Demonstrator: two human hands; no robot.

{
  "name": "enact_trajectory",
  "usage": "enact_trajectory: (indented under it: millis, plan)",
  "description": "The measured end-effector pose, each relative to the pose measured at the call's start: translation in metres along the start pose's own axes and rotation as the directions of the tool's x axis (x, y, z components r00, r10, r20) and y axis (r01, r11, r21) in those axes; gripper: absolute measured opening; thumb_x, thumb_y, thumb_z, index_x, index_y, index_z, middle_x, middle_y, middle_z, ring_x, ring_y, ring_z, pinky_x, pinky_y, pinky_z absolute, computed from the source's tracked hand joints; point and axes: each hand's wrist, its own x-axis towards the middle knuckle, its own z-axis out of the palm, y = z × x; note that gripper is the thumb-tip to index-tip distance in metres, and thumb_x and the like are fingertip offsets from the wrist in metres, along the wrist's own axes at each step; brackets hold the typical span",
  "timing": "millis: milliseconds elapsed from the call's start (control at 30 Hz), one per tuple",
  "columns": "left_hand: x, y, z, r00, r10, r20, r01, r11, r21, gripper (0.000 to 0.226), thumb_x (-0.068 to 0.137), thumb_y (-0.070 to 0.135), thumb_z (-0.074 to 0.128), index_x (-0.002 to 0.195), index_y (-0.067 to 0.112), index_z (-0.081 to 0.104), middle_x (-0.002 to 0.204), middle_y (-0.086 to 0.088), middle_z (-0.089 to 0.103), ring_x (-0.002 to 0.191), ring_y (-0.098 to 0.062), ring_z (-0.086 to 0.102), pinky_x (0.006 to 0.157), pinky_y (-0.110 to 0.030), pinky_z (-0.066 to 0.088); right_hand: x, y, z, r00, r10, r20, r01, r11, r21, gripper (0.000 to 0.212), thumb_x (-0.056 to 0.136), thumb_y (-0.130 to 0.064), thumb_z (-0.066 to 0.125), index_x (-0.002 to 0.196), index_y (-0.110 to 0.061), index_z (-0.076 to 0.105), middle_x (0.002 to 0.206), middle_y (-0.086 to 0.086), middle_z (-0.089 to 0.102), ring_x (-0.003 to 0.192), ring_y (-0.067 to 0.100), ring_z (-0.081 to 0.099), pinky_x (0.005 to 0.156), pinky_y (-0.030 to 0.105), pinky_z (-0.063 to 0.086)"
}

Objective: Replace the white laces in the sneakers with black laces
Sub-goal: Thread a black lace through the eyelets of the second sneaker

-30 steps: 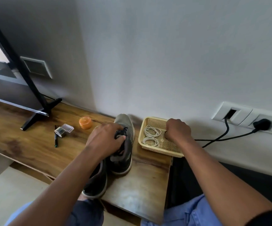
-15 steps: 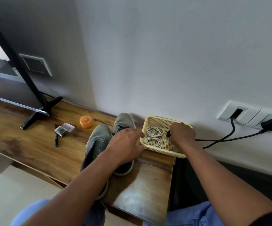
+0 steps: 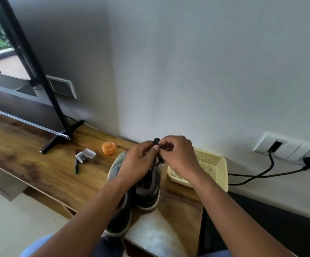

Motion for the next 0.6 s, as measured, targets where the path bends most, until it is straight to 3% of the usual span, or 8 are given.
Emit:
enact_trajectory:
  millis: [133, 233, 267, 333, 400, 467, 600]
  plan:
    - [-0.005, -0.003, -0.028, 0.989, -0.102, -0.111, 0.075, 0.971, -0.228, 0.022, 0.106, 0.017, 0.060, 0.100, 0.017, 0.082, 0.087, -0.004, 0.080, 0.079, -0.016, 0.075, 0.077, -0.036, 0.059, -0.001, -0.020, 0.025, 0.999, 0.010, 0.049, -0.020, 0.975, 0.220, 0.009, 0.087, -0.020, 0.082, 0.082, -0.027, 0.080, 0.078, -0.012, 0.078, 0.076, 0.006, 0.075, 0.079, 0.036, 0.062]
    - [-0.009, -0.004, -0.047, 0.962, -0.232, -0.145, 0.160, 0.908, -0.388, 0.016, 0.102, 0.014, 0.067, 0.099, 0.009, 0.081, 0.090, -0.020, 0.079, 0.079, -0.030, 0.073, 0.080, -0.046, 0.061, -0.002, -0.027, 0.034, 0.996, 0.029, 0.086, -0.053, 0.956, 0.288, 0.003, 0.087, -0.017, 0.082, 0.088, -0.019, 0.082, 0.078, -0.006, 0.078, 0.070, 0.006, 0.073, 0.069, 0.028, 0.057]
    - [-0.010, -0.003, -0.054, 0.950, -0.268, -0.162, 0.181, 0.891, -0.416, 0.015, 0.102, 0.014, 0.067, 0.100, 0.007, 0.080, 0.092, -0.022, 0.078, 0.079, -0.032, 0.073, 0.080, -0.048, 0.061, -0.002, -0.028, 0.036, 0.995, 0.042, 0.090, -0.068, 0.948, 0.311, 0.002, 0.088, -0.016, 0.082, 0.089, -0.017, 0.082, 0.078, -0.004, 0.078, 0.067, 0.004, 0.070, 0.065, 0.025, 0.053]
    - [-0.011, -0.002, -0.066, 0.931, -0.309, -0.196, 0.203, 0.881, -0.426, 0.015, 0.102, 0.015, 0.066, 0.102, 0.005, 0.078, 0.092, -0.021, 0.079, 0.077, -0.029, 0.073, 0.069, -0.039, 0.063, -0.003, -0.030, 0.036, 0.993, 0.075, 0.090, -0.102, 0.932, 0.348, 0.002, 0.089, -0.013, 0.080, 0.090, -0.014, 0.081, 0.078, 0.001, 0.078, 0.066, 0.004, 0.067, 0.062, 0.021, 0.051]
    - [-0.012, -0.005, -0.078, 0.914, -0.318, -0.251, 0.208, 0.900, -0.384, 0.015, 0.103, 0.016, 0.067, 0.102, 0.007, 0.078, 0.087, -0.017, 0.079, 0.073, -0.025, 0.071, 0.062, -0.032, 0.060, -0.002, -0.031, 0.034, 0.989, 0.113, 0.092, -0.140, 0.912, 0.385, 0.004, 0.092, -0.011, 0.076, 0.091, -0.011, 0.080, 0.077, 0.003, 0.077, 0.064, 0.008, 0.066, 0.058, 0.020, 0.050]
    - [-0.011, -0.012, -0.089, 0.891, -0.322, -0.320, 0.229, 0.927, -0.296, 0.014, 0.101, 0.022, 0.069, 0.100, 0.013, 0.079, 0.082, -0.009, 0.080, 0.073, -0.025, 0.072, 0.068, -0.037, 0.063, 0.000, -0.027, 0.033, 0.986, 0.140, 0.090, -0.164, 0.902, 0.398, 0.006, 0.094, -0.012, 0.073, 0.093, -0.012, 0.078, 0.071, 0.001, 0.073, 0.058, 0.009, 0.063, 0.053, 0.022, 0.047]
    - [-0.002, -0.037, -0.114, 0.850, -0.261, -0.458, 0.339, 0.936, 0.095, 0.017, 0.097, 0.039, 0.072, 0.088, 0.027, 0.080, 0.073, 0.007, 0.077, 0.073, -0.021, 0.076, 0.078, -0.046, 0.065, 0.006, -0.013, 0.033, 0.987, 0.158, 0.021, -0.157, 0.944, 0.291, 0.009, 0.091, -0.019, 0.073, 0.083, -0.021, 0.077, 0.071, -0.003, 0.074, 0.065, 0.007, 0.064, 0.071, 0.033, 0.055]
